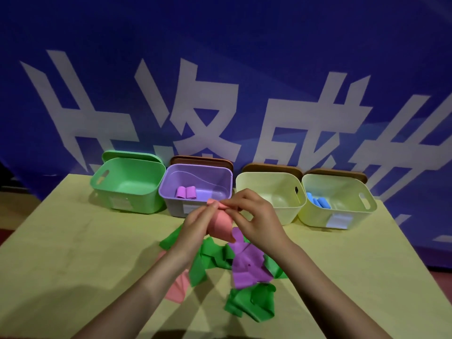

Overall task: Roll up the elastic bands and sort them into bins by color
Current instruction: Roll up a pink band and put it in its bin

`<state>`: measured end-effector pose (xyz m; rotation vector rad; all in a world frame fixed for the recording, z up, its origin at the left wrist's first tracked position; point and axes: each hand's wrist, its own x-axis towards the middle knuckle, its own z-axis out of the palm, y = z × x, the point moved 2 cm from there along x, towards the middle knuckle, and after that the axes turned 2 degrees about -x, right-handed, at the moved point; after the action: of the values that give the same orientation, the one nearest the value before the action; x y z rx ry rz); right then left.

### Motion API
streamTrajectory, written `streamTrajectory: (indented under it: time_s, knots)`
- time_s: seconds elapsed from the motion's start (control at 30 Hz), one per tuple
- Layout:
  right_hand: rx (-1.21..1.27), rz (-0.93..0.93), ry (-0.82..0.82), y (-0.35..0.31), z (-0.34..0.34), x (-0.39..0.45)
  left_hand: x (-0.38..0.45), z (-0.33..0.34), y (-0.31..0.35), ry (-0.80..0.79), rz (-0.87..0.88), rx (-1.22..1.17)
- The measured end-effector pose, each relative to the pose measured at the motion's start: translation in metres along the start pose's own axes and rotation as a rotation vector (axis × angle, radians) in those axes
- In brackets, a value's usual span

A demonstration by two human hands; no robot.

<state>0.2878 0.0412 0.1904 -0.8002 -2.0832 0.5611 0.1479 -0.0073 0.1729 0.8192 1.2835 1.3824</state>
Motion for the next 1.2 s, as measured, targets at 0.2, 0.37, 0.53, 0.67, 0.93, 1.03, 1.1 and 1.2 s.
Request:
streamTrajectory:
  time_s: [0.2,0.37,0.53,0.67,0.93,1.03,1.1,1.2]
  knots:
    - [0.183,0.208,-0.001,-0.005,0.014,-0.018,-0.004,-0.013,0.001,-0.057,0.020,0.116]
    - [0.341,0.526,0.060,-0.004,0.033,-0.037,-0.008,-0.017,-0.009,-0.140,0.040,0.260]
    - [0.365,0.570,0.171,-0.007,0.037,-0.051,-0.010,-0.018,-0.023,-0.153,-0.046,0.323]
    - [0.307,0.573,0.252,-0.007,0.032,-0.062,-0.011,-0.009,-0.031,-0.126,-0.080,0.329]
    - [0.014,0.434,0.305,-0.007,0.033,-0.070,-0.015,0.000,-0.028,-0.152,-0.091,0.314]
    - [-0.150,0.300,0.254,-0.008,0.035,-0.068,-0.015,-0.001,-0.025,-0.094,-0.122,0.245]
    - [-0.194,0.226,0.241,-0.006,0.035,-0.066,-0.014,-0.002,-0.024,-0.076,-0.140,0.212]
    - [-0.180,0.159,0.175,0.001,0.032,-0.064,-0.012,-0.004,-0.022,-0.080,-0.161,0.166]
